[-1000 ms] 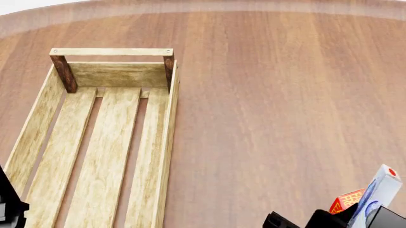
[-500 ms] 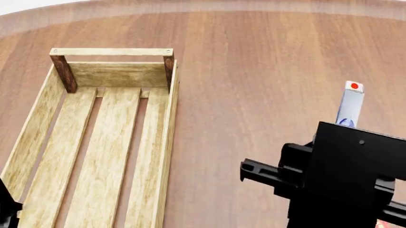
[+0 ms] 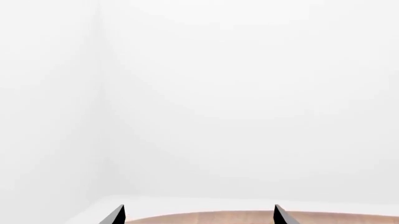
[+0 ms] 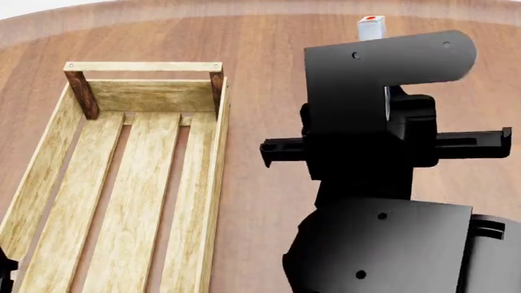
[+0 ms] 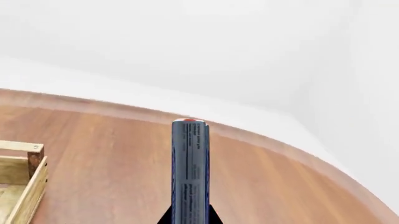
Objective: Pick up the cream cheese and put it in the tray.
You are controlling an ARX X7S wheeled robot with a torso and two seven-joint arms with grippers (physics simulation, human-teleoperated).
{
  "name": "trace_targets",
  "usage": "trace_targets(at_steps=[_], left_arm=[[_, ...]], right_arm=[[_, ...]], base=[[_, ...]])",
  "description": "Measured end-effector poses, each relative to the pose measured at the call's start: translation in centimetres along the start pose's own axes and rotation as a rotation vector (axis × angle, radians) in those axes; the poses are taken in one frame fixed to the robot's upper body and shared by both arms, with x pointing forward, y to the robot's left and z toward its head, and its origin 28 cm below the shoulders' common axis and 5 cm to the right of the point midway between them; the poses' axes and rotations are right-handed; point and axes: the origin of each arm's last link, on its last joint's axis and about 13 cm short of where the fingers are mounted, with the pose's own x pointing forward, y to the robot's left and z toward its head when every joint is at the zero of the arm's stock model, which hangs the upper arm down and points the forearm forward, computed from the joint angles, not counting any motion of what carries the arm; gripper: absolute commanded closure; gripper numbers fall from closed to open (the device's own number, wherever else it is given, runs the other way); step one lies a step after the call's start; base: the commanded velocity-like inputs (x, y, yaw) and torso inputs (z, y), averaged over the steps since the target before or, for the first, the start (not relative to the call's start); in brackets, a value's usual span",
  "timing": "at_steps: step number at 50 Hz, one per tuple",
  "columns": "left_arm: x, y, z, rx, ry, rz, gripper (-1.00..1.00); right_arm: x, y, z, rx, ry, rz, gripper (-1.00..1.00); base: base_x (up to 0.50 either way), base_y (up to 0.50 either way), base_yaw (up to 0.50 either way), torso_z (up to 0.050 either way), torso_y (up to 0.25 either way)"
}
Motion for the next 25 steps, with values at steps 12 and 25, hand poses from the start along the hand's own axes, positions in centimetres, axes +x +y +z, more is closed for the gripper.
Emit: trace_targets(at_steps=[12,25], left_arm=[[-0.1,0.4,0.2,0.007,-0.008,0.02,-1.0],[-0.5,1.9,1.0,0.056,-0.051,0.106,-1.0]], right_arm=[[1.4,1.9,0.8,-0.121,-0.044,0.122,1.0],[2.4,3.1,0.9,-0.187,-0.059,0.195,1.0]], base=[[0.0,0.0,0.0,0.0,0.001],[0.0,0.0,0.0,0.0,0.001]])
